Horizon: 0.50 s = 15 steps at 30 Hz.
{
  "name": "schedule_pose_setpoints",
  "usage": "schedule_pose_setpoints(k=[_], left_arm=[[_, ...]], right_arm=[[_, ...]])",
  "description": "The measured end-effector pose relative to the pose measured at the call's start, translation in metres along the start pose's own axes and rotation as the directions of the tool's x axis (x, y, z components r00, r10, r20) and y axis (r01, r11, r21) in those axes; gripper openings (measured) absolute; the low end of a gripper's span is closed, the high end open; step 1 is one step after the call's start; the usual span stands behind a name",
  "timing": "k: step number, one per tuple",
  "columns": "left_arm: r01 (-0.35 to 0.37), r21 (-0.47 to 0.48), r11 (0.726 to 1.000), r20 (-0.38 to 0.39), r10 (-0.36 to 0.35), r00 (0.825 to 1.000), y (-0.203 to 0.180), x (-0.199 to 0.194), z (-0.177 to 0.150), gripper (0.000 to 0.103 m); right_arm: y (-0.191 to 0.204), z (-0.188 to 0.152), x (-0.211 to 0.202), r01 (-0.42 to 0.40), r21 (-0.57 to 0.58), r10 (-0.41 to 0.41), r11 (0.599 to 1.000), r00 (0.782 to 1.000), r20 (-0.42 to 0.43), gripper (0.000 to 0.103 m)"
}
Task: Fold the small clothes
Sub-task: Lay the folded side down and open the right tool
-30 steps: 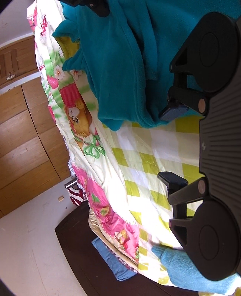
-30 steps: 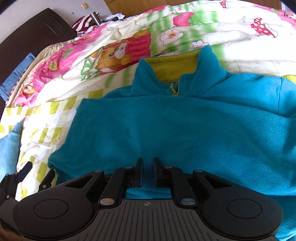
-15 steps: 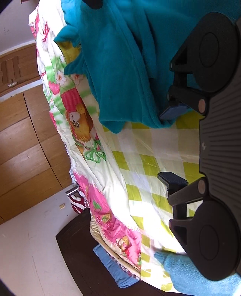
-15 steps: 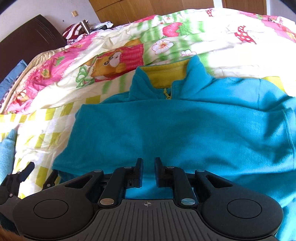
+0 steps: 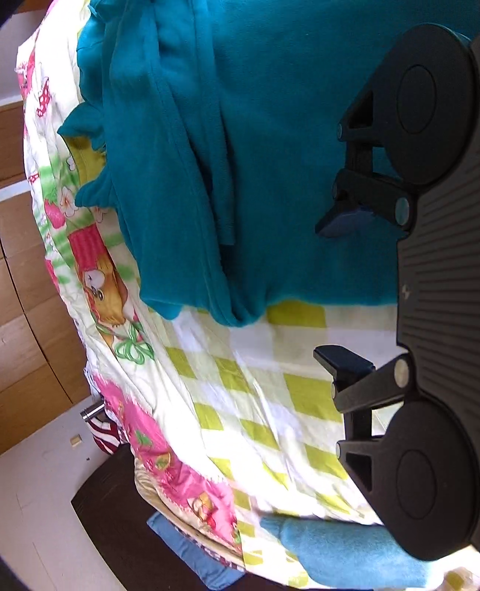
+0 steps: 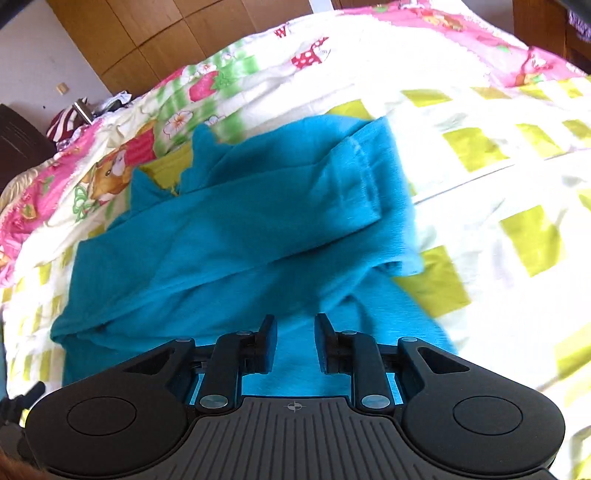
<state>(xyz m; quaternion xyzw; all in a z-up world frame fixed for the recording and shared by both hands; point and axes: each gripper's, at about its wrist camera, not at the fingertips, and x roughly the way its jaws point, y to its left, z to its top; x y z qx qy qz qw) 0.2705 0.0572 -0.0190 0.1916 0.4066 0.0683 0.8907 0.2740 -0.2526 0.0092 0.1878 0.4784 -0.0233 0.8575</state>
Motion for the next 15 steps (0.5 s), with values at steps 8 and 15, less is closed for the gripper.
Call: schedule_pose_setpoints(k=[8,15], left_arm=[[-0.048,0.061,0.997,-0.001,0.048,0.999,-0.019,-0.041,-0.013,0.078],[0.037,0.146,0.989,-0.036,-0.032,0.999,-0.036,-0.021,0.006,0.080]], right_arm=[[-0.052,0.006,-0.008,-0.009,0.103,0.007,0.995,1.000,0.017,0.026],[-0.058,0.007,0.014,0.033,0.191,-0.033,0.981,0.999,-0.007,0.028]])
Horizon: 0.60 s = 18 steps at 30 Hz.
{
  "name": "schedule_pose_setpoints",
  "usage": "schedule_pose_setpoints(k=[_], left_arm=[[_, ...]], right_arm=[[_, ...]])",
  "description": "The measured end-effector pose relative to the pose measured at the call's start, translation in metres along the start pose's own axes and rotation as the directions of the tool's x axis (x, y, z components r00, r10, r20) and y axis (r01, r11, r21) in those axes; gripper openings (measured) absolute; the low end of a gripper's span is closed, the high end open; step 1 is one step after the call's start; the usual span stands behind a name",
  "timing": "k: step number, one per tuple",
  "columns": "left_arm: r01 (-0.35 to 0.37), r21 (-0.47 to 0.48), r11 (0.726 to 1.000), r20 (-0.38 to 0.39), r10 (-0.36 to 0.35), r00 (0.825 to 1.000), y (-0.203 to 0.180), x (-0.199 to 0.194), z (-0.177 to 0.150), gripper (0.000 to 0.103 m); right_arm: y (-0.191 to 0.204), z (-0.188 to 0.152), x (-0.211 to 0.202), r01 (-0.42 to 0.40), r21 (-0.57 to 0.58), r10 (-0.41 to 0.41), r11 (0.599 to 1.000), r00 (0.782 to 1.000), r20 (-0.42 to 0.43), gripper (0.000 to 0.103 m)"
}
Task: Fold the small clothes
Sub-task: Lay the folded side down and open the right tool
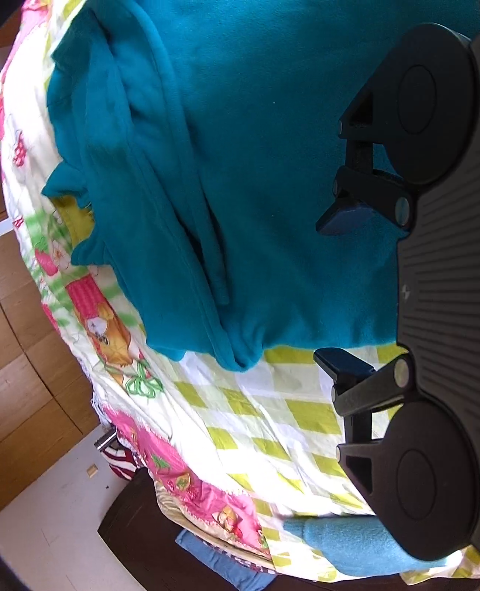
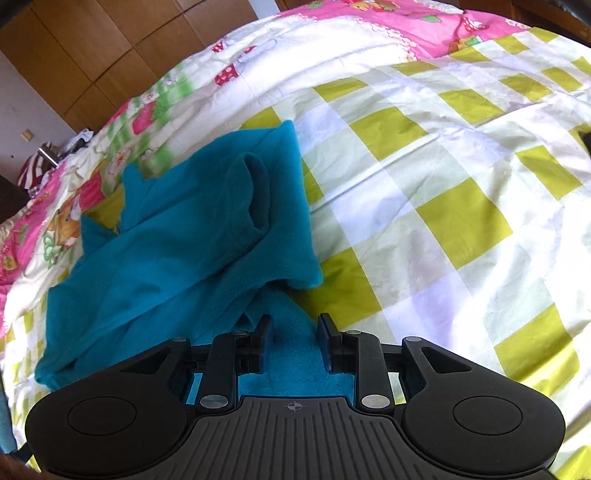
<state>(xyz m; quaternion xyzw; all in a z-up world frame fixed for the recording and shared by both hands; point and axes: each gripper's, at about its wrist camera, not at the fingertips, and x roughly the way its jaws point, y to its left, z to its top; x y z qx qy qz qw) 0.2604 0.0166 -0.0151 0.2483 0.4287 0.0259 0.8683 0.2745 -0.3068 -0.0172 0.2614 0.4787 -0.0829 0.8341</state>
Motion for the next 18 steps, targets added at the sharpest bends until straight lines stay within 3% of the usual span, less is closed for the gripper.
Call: schedule_pose_setpoints(k=[2,4,6,10,12,15,18], left_arm=[[0.042,-0.018,0.999,0.026,-0.042,0.999,0.002,-0.003,0.005,0.080],[0.076,-0.002,0.997,0.060,-0.076,0.995,0.000,-0.010,0.010,0.080],[0.079,0.051,0.996,0.102,-0.084,0.991,-0.011,-0.016,0.015,0.080],[0.137,0.125,0.983,0.179,-0.159,0.971,-0.041,-0.027,0.030,0.080],[0.151,0.144,0.978,0.196,-0.178,0.964,-0.057,-0.028,0.042,0.080],[0.177,0.150,0.973,0.231,-0.209,0.950,-0.081,-0.032,0.058,0.080],[0.214,0.183,0.960,0.220,-0.252,0.942,-0.108,-0.029,0.067,0.082]], right_arm=[[-0.001,-0.009,-0.010,-0.017,-0.016,0.017,1.000,1.000,0.023,0.029],[0.000,-0.019,-0.019,0.021,-0.070,-0.018,0.997,0.999,0.047,0.032],[-0.005,-0.027,-0.019,0.032,-0.118,-0.028,0.993,0.999,0.029,0.033],[-0.009,-0.030,-0.010,-0.023,-0.144,0.018,0.989,0.999,-0.035,0.032],[-0.010,-0.030,-0.010,0.018,-0.172,-0.026,0.985,0.999,-0.045,0.005],[-0.028,-0.026,-0.029,0.025,-0.113,-0.030,0.993,0.999,-0.042,0.000],[-0.050,-0.028,-0.045,0.122,-0.121,-0.126,0.985,0.991,-0.033,0.000]])
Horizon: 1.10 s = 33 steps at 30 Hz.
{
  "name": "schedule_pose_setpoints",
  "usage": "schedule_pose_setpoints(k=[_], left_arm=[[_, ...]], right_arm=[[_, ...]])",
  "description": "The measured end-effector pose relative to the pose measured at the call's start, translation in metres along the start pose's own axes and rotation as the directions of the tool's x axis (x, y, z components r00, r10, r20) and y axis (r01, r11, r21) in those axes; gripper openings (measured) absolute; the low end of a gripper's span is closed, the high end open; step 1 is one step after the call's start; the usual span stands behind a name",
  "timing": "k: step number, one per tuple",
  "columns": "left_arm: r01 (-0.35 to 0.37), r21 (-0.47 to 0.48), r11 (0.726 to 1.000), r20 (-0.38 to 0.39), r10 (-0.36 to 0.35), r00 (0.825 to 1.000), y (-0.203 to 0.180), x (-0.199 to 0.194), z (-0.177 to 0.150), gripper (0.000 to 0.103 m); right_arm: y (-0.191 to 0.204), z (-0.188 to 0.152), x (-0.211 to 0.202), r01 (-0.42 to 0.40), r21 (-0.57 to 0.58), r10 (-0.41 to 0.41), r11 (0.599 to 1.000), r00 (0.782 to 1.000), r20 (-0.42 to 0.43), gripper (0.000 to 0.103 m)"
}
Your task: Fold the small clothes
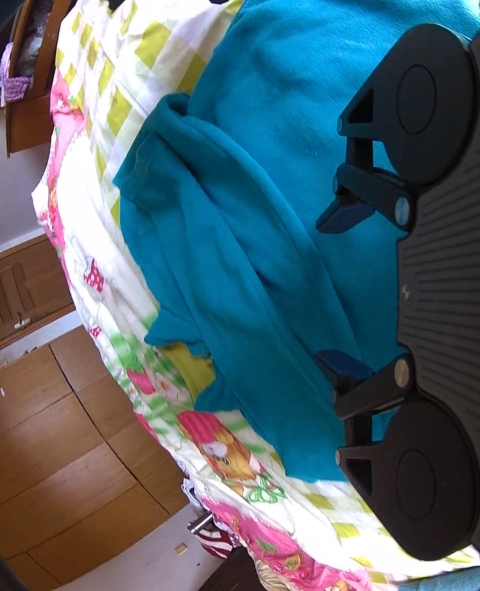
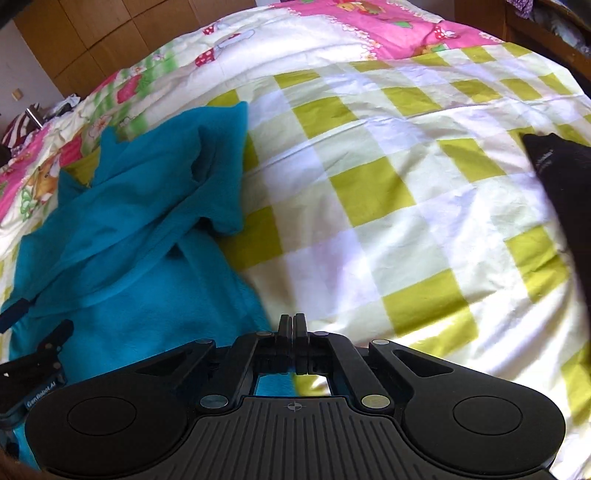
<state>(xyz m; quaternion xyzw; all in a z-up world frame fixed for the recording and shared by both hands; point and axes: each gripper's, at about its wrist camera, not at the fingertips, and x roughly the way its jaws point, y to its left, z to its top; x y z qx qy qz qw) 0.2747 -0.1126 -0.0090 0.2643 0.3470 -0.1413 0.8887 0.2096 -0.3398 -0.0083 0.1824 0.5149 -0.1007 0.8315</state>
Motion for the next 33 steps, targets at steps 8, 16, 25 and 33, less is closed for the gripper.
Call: schedule_pose_setpoints(k=[8,16,25,33], left_arm=[[0.005,0.042,0.999,0.042,-0.006,0.999,-0.029,0.005,0.011,0.082],[-0.003,-0.041,0.999,-0.011,0.002,1.000,-0.020,0.010,0.008,0.082],[-0.037,-0.021,0.999,0.016,0.037,0.999,-0.011,0.011,-0.001,0.083],[-0.075,0.040,0.996,-0.003,0.075,0.997,-0.020,0.021,-0.017,0.083]], right_arm=[[-0.008,0.040,0.013,-0.202,-0.009,0.201,0.979,0.972,0.119,0.027],[0.024,0.044,0.062,-0.296,-0.018,0.294,0.955,0.936,0.194,0.033],[0.021,0.076,0.034,-0.174,-0.009,0.167,0.985,0.928,0.333,0.010],[0.028,0.090,0.046,-0.069,-0.266,0.125,0.961,0.972,0.200,0.014]])
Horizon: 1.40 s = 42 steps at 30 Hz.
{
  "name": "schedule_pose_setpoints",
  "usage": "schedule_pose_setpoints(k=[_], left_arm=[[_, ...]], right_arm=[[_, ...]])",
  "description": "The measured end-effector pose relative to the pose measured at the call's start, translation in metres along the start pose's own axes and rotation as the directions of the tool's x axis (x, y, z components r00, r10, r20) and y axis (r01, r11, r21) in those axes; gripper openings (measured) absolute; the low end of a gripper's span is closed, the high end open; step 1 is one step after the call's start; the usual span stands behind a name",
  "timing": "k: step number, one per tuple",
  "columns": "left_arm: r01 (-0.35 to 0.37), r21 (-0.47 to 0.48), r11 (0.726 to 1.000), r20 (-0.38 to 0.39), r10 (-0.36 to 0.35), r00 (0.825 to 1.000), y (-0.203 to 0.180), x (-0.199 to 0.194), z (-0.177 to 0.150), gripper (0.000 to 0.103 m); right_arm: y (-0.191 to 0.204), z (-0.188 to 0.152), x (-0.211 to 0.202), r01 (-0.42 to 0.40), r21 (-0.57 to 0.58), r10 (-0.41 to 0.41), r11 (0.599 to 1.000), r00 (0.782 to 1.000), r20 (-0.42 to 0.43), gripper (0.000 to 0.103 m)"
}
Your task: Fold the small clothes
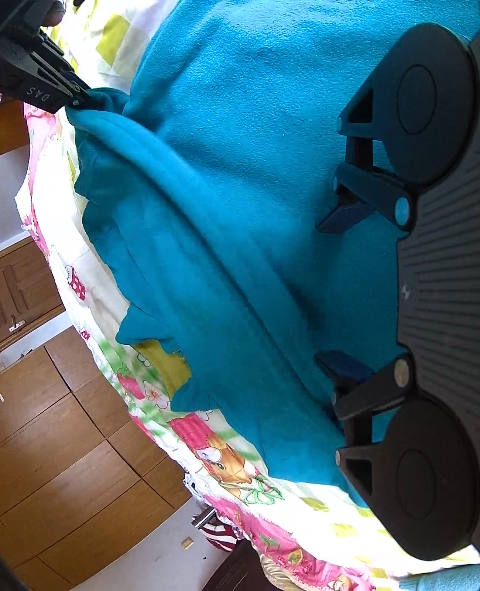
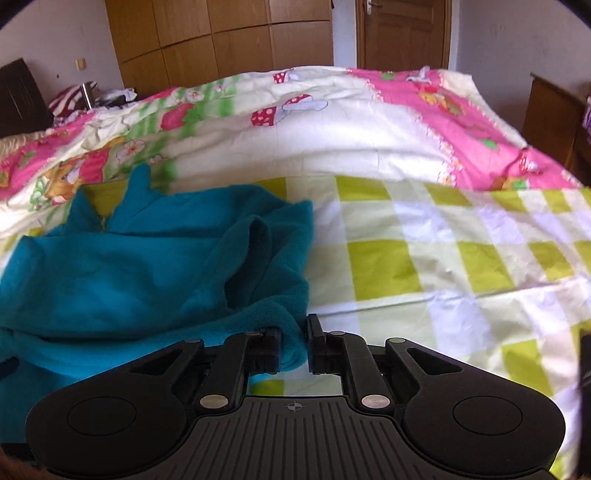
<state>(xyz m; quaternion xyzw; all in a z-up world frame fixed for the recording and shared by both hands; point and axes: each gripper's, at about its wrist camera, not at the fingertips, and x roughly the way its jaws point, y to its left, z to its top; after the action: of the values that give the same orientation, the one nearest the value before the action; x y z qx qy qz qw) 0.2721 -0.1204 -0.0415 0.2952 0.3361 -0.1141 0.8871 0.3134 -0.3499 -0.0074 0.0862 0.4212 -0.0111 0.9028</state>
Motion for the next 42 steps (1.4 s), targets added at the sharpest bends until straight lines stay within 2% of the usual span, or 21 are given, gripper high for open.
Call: schedule_pose_setpoints(k=[4,5,8,9,10,14,15,18,19,21,25,26,29,32,34,35,37,39,42], left_arm=[[-0.063,0.028,0.998,0.017,0.063,0.998,0.005,-0.001,-0.007,0.088],[-0.083,0.022,0.996,0.017,0.082,0.996,0.008,0.000,-0.009,0.088],[-0.163,0.002,0.987,0.000,0.163,0.987,0.019,0.006,-0.011,0.091],[-0.185,-0.007,0.983,-0.006,0.185,0.983,0.023,0.009,-0.011,0.090],[-0.208,-0.023,0.978,-0.015,0.208,0.978,0.029,0.013,-0.010,0.090],[-0.292,-0.091,0.952,-0.036,0.290,0.956,0.055,0.020,-0.011,0.090],[-0.306,-0.096,0.947,-0.051,0.302,0.952,0.060,0.022,-0.015,0.090],[-0.332,-0.080,0.940,-0.094,0.324,0.941,0.072,0.024,-0.031,0.090],[-0.335,-0.077,0.939,-0.103,0.327,0.939,0.077,0.021,-0.038,0.090],[-0.339,-0.070,0.938,-0.115,0.330,0.937,0.085,0.017,-0.051,0.090],[-0.336,-0.076,0.939,-0.130,0.325,0.937,0.099,0.008,-0.068,0.091],[-0.334,-0.088,0.938,-0.132,0.322,0.938,0.102,0.006,-0.069,0.090],[-0.331,-0.135,0.934,-0.095,0.320,0.943,0.111,-0.003,-0.064,0.090],[-0.316,-0.156,0.936,-0.039,0.314,0.949,0.120,-0.004,-0.054,0.090],[-0.299,-0.115,0.947,0.029,0.304,0.952,0.124,0.000,-0.045,0.090],[-0.282,-0.078,0.956,0.059,0.287,0.956,0.125,0.002,-0.041,0.090],[-0.190,0.022,0.981,0.128,0.186,0.974,0.126,0.004,-0.033,0.090],[-0.137,0.091,0.986,0.185,0.118,0.976,0.124,0.004,-0.023,0.090],[-0.045,0.139,0.989,0.253,0.008,0.968,0.109,0.005,0.003,0.090]], right_arm=[[-0.017,-0.015,0.007,-0.033,0.190,0.038,0.981,0.999,-0.025,0.021],[-0.021,-0.018,0.008,-0.039,0.236,0.048,0.971,0.998,-0.032,0.029],[-0.022,-0.025,0.008,-0.065,0.288,0.073,0.956,0.997,-0.019,0.030],[-0.020,-0.023,0.009,-0.042,0.281,0.051,0.959,0.998,-0.026,0.018],[-0.016,-0.019,0.010,-0.008,0.259,0.018,0.966,0.999,-0.034,0.011],[0.004,0.003,-0.018,0.074,0.070,-0.080,0.995,0.993,0.092,0.011],[0.008,0.002,-0.017,0.095,0.039,-0.098,0.995,0.992,0.082,0.011],[0.011,-0.011,0.014,0.175,-0.076,-0.181,0.982,0.980,-0.078,0.016],[0.012,-0.015,0.013,0.179,-0.096,-0.188,0.979,0.978,-0.088,0.016],[0.018,-0.020,-0.004,0.196,-0.120,-0.202,0.973,0.978,-0.042,0.021],[0.037,-0.023,-0.047,0.287,-0.150,-0.276,0.946,0.957,0.086,0.024],[0.045,-0.024,-0.055,0.281,-0.157,-0.266,0.947,0.958,0.106,0.026],[0.084,-0.022,-0.063,0.158,-0.249,-0.127,0.956,0.983,0.133,0.025],[0.137,-0.022,-0.055,0.066,-0.398,-0.005,0.915,0.988,0.153,0.026],[0.168,-0.029,-0.047,-0.053,-0.474,0.120,0.879,0.986,0.112,0.026],[0.182,-0.033,-0.042,-0.091,-0.512,0.156,0.854,0.984,0.086,0.026],[0.203,-0.042,-0.035,-0.116,-0.561,0.185,0.820,0.981,0.067,0.026],[0.203,-0.044,-0.037,-0.108,-0.515,0.170,0.850,0.983,0.075,0.026],[0.171,-0.042,-0.042,-0.041,-0.355,0.072,0.934,0.995,0.075,0.026]])
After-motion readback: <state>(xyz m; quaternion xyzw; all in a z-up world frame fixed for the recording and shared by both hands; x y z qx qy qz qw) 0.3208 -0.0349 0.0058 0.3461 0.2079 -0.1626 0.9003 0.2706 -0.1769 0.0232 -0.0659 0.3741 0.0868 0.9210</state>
